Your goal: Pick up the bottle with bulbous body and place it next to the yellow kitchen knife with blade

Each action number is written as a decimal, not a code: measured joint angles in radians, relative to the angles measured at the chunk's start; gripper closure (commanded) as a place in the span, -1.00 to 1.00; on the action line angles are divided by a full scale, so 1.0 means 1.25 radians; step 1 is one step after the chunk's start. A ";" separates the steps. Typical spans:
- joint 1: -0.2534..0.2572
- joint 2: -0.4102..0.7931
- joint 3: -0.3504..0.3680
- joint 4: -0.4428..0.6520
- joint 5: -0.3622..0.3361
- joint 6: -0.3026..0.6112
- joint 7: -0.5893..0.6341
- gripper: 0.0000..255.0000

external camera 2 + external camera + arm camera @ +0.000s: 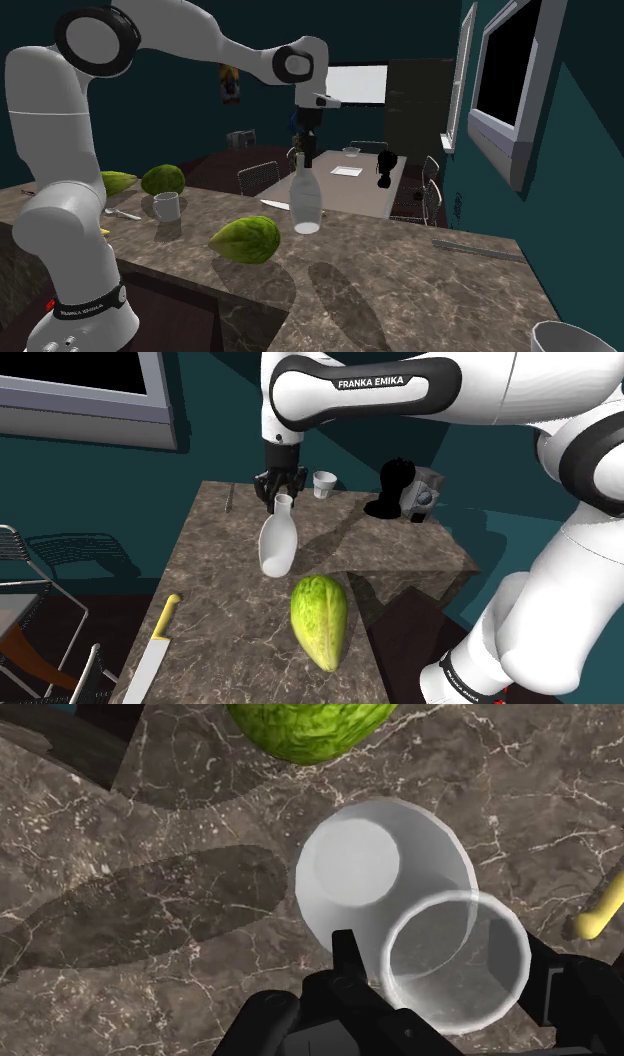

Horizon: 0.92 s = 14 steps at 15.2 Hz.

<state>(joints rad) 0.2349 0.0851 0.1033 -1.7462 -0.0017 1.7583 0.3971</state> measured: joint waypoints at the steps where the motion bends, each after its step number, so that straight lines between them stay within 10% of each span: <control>1: 0.010 -0.004 0.008 0.001 0.001 -0.005 0.018 1.00; 14: 0.136 -0.002 0.120 -0.006 0.009 0.006 0.255 1.00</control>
<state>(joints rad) 0.4053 0.0823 0.2536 -1.7532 0.0090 1.7656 0.7156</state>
